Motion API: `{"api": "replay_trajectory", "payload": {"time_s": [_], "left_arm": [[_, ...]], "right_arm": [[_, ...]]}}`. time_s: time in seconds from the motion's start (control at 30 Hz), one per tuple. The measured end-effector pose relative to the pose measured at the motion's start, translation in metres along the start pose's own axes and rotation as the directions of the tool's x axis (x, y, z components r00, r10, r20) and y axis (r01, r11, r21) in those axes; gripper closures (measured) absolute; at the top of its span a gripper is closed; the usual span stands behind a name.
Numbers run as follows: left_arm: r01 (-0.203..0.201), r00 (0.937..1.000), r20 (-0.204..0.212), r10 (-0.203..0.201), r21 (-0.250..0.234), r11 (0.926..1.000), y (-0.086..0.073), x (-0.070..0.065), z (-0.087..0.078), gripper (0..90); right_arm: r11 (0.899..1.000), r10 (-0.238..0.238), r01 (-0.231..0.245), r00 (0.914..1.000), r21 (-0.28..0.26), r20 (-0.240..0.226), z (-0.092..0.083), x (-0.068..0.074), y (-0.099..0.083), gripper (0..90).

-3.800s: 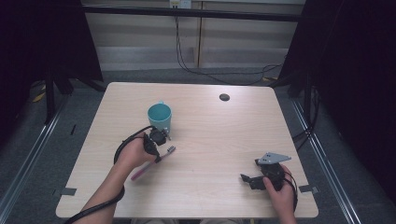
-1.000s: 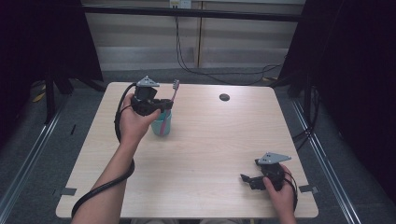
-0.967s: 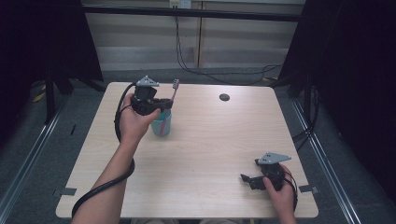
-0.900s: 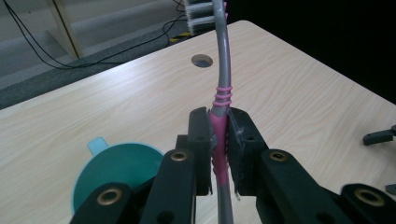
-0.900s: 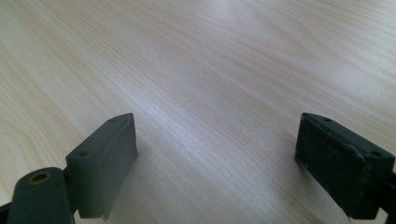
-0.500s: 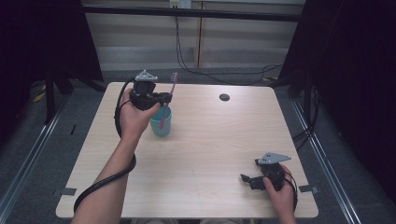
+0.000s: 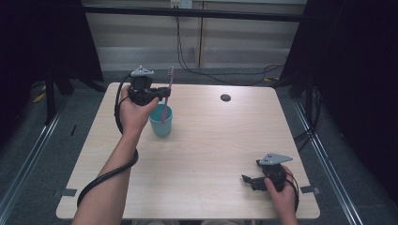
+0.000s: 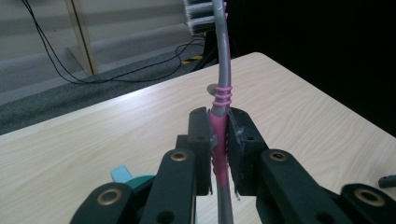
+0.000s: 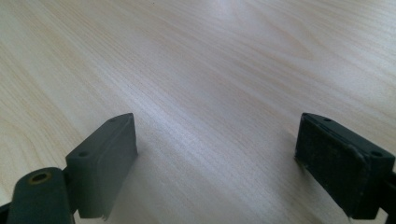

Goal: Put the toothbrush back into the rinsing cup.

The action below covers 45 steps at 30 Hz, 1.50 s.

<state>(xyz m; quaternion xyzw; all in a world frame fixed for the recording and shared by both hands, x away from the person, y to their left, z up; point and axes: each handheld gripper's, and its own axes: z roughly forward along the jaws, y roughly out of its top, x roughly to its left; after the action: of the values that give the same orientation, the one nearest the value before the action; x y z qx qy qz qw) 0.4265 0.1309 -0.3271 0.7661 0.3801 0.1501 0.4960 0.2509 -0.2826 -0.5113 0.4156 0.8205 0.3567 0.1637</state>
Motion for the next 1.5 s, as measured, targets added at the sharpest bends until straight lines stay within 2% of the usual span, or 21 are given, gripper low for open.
{"api": "replay_trajectory", "payload": {"time_s": [0.3,0.37,0.4,0.47,0.63,0.7,0.8,0.9,1.1,1.23,1.33,1.5], "left_arm": [[0.010,0.9998,-0.018,-0.011,-0.029,0.9995,0.002,0.005,0.002,80.8],[0.003,0.9995,-0.031,-0.004,-0.030,0.9996,0.002,0.007,0.003,80.8],[0.018,0.9994,-0.029,-0.020,-0.042,0.9989,0.001,0.009,0.004,80.8],[0.020,0.9990,-0.040,-0.022,-0.048,0.9986,0.000,0.011,0.006,80.8],[0.016,0.9987,-0.048,-0.019,-0.056,0.9983,-0.004,0.013,0.010,80.8],[0.003,0.9976,-0.069,-0.007,-0.050,0.9987,-0.008,0.016,0.014,80.8],[0.002,0.9978,-0.066,-0.006,-0.048,0.9989,-0.012,0.018,0.020,80.7],[0.022,0.9980,-0.059,-0.025,-0.051,0.9985,-0.016,0.020,0.025,80.7],[-0.002,0.9984,-0.057,-0.001,-0.044,0.9990,-0.020,0.024,0.032,80.8],[0.000,0.9979,-0.064,-0.004,-0.060,0.9982,-0.022,0.027,0.034,80.7],[-0.008,0.9977,-0.068,0.004,-0.053,0.9986,-0.023,0.029,0.035,80.7],[0.007,0.9983,-0.057,-0.010,-0.058,0.9983,-0.021,0.031,0.033,80.7]], "right_arm": [[1.000,0.000,0.000,1.0000,0.000,0.000,0.000,0.000,0.000,12.3],[1.000,0.003,-0.003,1.0000,-0.001,0.000,0.000,0.000,0.000,12.3],[1.000,0.003,-0.003,1.0000,-0.001,0.000,0.000,0.000,0.000,12.3],[1.000,0.003,-0.003,1.0000,0.000,0.000,0.000,0.000,0.000,12.3],[1.000,0.002,-0.002,1.0000,0.001,-0.001,0.000,0.000,0.000,12.3],[1.000,0.001,-0.001,1.0000,0.001,-0.002,0.000,0.000,0.000,12.3],[1.000,0.002,-0.002,1.0000,0.001,-0.001,0.000,0.000,0.000,12.3],[1.000,0.002,-0.002,1.0000,0.001,-0.002,0.000,0.000,0.000,12.3],[1.000,0.003,-0.003,1.0000,0.002,-0.002,0.000,0.000,0.000,12.3],[1.000,0.003,-0.003,1.0000,0.002,-0.002,0.000,0.000,0.000,12.3],[1.000,0.001,-0.001,1.0000,0.000,-0.001,0.000,0.000,0.000,12.3],[1.000,0.001,-0.001,1.0000,0.001,-0.001,0.000,0.000,0.000,12.3]]}}
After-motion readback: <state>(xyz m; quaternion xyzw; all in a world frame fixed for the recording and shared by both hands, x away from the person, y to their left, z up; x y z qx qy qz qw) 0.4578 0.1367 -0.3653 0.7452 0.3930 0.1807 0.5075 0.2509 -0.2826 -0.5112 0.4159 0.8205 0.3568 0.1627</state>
